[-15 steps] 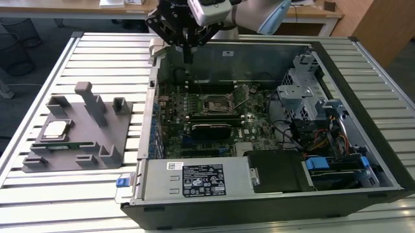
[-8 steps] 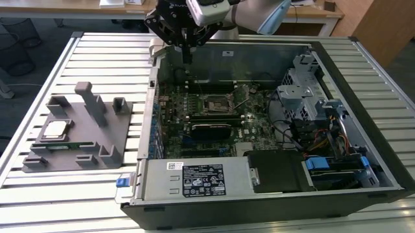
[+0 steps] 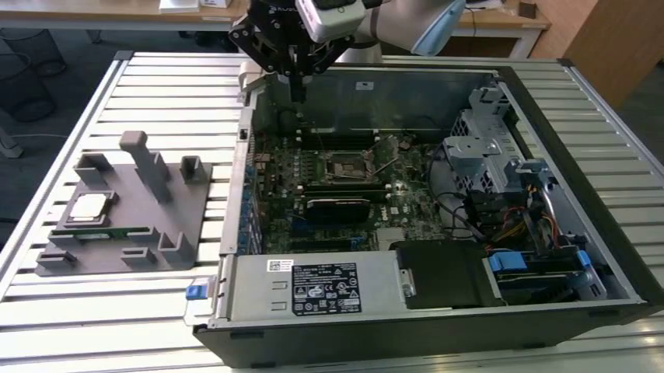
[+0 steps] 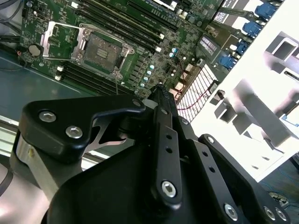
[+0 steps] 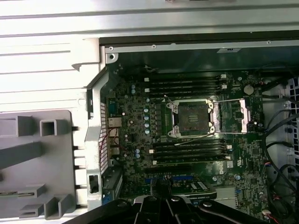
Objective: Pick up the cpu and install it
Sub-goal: 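Reach for the cpu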
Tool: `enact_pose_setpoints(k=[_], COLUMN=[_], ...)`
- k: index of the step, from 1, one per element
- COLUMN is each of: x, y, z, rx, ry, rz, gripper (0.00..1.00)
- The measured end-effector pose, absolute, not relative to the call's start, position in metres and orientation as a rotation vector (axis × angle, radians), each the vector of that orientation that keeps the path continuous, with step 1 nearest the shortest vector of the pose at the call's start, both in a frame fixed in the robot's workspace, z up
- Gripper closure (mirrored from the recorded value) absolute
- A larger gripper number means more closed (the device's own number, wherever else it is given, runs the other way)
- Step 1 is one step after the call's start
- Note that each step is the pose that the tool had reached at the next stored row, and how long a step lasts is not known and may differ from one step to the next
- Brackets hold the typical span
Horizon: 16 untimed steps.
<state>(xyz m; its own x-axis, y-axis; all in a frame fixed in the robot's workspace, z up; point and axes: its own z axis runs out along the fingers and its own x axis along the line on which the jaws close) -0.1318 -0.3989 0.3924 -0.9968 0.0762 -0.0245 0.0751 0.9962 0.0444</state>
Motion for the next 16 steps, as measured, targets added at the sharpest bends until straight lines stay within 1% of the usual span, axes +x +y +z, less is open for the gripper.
enact_pose_setpoints(k=[16], x=[-0.135], y=[-0.3989], z=[0.3915], rx=[0.118], ry=[3.113], rz=[0.068], gripper=[0.89])
